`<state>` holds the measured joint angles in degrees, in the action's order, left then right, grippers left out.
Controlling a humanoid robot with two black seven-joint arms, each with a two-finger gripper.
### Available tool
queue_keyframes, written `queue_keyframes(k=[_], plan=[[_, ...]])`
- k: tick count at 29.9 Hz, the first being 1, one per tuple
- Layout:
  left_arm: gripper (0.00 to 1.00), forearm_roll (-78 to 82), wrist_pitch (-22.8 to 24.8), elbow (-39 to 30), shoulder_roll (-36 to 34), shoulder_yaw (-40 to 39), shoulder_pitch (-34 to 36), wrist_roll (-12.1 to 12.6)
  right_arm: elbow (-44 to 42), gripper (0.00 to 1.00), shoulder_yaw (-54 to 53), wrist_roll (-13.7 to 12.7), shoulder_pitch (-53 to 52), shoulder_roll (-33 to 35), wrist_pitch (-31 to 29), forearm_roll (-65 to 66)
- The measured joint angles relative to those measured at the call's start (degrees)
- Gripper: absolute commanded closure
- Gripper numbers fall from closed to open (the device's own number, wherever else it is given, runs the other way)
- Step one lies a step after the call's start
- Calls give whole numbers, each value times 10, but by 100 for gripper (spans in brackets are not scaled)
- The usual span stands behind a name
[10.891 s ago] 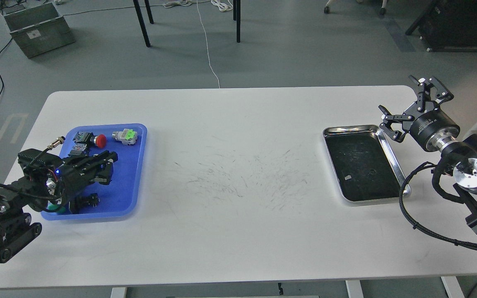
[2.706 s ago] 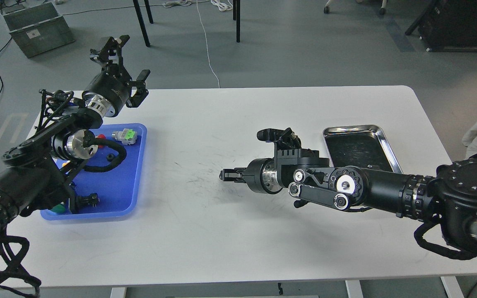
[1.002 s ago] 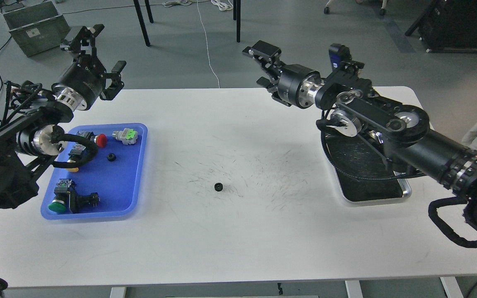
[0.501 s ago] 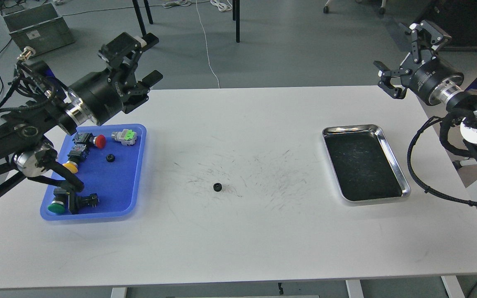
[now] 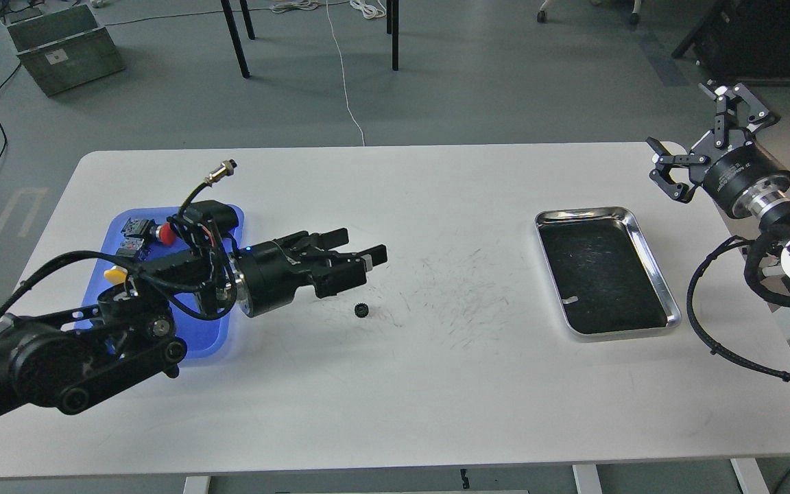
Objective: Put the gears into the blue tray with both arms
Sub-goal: 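Reach the left gripper toward the black part at table center, then close the left gripper on the black part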
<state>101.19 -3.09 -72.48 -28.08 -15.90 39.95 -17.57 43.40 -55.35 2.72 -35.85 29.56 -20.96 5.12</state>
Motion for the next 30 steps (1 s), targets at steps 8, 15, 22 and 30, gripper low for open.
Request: queue_keyframes(k=[8, 15, 22, 30], plan=[[4, 198, -59, 109, 75, 0, -20, 14, -5, 4, 4, 0, 4, -3, 0, 0], [9, 238, -74, 164, 107, 0, -28, 14, -12, 4, 24, 3, 11, -13, -2, 4], [16, 238, -75, 185, 109, 7, -37, 14, -14, 4, 31, 8, 12, -13, -3, 4], [31, 238, -75, 213, 114, 9, -45, 14, -11, 4, 32, 9, 7, -14, 0, 4]])
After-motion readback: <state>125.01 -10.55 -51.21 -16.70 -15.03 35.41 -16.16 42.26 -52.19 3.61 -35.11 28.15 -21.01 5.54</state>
